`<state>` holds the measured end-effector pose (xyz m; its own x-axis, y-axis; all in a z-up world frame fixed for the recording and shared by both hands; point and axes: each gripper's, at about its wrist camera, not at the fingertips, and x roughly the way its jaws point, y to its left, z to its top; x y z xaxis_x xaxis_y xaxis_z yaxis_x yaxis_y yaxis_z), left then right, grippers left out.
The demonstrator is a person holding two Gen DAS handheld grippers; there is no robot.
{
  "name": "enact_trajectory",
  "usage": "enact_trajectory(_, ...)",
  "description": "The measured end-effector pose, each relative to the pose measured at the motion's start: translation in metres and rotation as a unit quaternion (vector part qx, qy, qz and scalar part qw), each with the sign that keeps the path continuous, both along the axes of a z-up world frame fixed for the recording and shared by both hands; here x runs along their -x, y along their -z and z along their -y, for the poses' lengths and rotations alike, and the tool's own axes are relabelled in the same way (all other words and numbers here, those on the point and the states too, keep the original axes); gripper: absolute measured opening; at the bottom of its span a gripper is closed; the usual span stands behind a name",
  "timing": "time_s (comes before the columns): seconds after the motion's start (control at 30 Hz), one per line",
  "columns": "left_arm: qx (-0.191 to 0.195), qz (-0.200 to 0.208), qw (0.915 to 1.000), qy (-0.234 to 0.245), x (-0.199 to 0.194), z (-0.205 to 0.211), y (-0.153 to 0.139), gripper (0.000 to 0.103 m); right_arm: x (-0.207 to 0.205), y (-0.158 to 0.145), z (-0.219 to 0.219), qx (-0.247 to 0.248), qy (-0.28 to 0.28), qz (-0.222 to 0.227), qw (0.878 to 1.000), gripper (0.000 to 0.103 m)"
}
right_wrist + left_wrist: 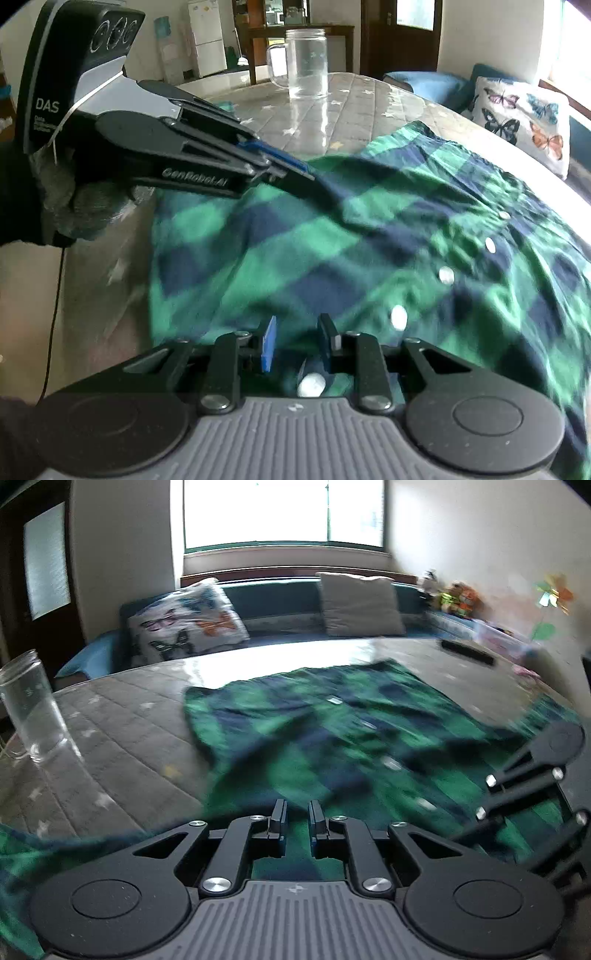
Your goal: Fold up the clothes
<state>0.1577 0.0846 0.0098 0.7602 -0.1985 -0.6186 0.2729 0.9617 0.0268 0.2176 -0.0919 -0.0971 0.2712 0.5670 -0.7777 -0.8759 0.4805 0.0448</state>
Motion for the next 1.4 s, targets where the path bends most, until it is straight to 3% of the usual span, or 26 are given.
enact_trajectory(0.07,-0.008,0.008,0.9998,0.014,0.015,0.012,0.003,0.019,0.018,-0.002,0.009,-0.002,-0.003,0.018,1.0,0.024)
enact_trajectory(0.27,-0.025,0.024,0.998,0.053,0.053,0.042,0.013,0.02,0.038,-0.008,0.019,-0.013,-0.002,0.037,0.999,0.025)
enact_trajectory(0.43,-0.05,0.023,0.9951,0.082,0.078,0.056,0.026,0.02,0.039,-0.019,0.048,-0.048,0.047,0.03,0.997,0.025)
enact_trajectory(0.67,-0.066,0.027,0.9921,0.103,0.096,0.064,0.033,0.021,0.053,-0.006,0.069,-0.044,0.067,-0.001,0.997,0.025)
enact_trajectory(0.97,-0.02,0.048,0.9951,0.084,0.079,0.061,-0.002,0.022,0.068,-0.012,0.098,-0.091,0.101,-0.022,0.991,0.028)
enact_trajectory(1.17,0.006,0.037,0.9949,0.094,0.055,0.089,-0.004,0.022,0.062,-0.027,0.155,-0.106,0.195,0.001,0.975,0.028)
enact_trajectory(1.4,0.017,0.013,0.9898,0.141,0.042,0.133,0.01,0.022,0.033,-0.026,0.237,-0.093,0.346,0.033,0.933,0.028)
